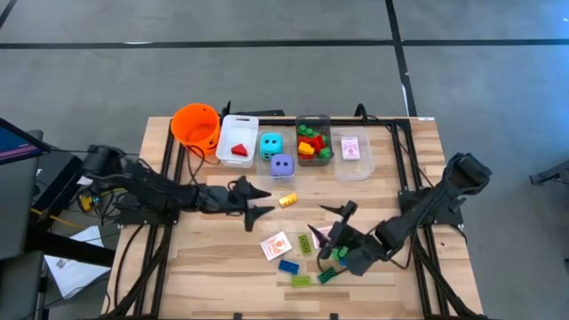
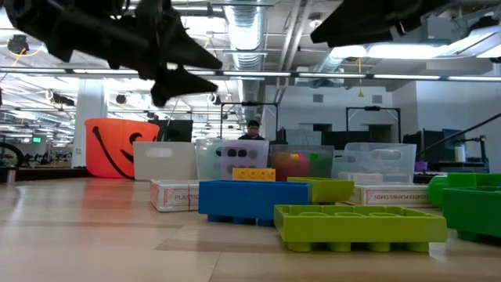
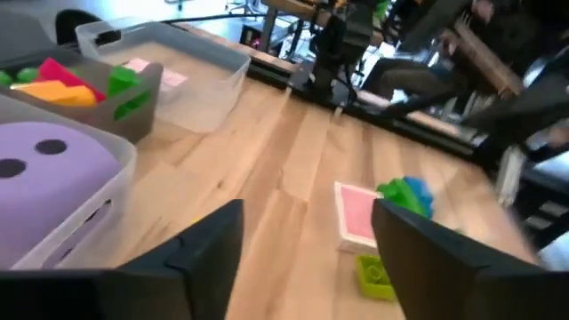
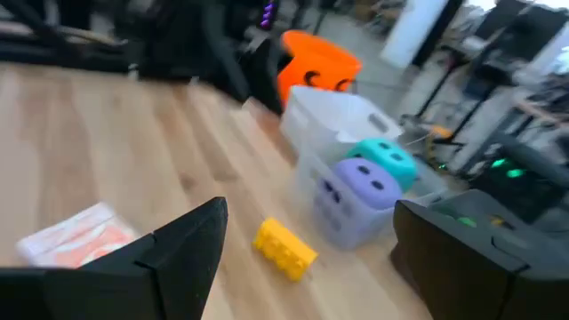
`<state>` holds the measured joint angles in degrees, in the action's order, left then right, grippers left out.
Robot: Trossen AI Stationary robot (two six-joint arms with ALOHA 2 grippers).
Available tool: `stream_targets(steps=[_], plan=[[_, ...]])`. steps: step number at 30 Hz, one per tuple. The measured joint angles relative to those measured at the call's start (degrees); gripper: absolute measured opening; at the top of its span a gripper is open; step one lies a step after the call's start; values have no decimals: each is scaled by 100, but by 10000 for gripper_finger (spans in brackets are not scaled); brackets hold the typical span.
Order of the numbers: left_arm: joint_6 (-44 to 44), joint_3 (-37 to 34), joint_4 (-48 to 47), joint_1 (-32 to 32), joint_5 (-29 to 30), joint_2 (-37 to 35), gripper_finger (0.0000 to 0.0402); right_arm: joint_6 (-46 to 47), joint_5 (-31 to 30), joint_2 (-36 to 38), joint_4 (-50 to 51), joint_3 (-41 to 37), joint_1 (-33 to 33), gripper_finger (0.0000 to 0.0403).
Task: Pick & Place Toys
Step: Put the small yellow game piece into the white bin
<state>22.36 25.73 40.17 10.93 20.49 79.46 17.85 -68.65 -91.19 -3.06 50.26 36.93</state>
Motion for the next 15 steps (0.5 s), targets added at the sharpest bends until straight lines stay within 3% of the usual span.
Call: stream_targets(steps=[4,8,15], plan=[[-575,3,518,5,310,791,275,-136,-10,-101,-344,2,61,318],[-607,146,651,-12,753,1432,296,-45,111,-94,-335,2,61,318],[-605,703,666,-10,849,2350,315,-119,105,-97,-130,-11,-134,318]])
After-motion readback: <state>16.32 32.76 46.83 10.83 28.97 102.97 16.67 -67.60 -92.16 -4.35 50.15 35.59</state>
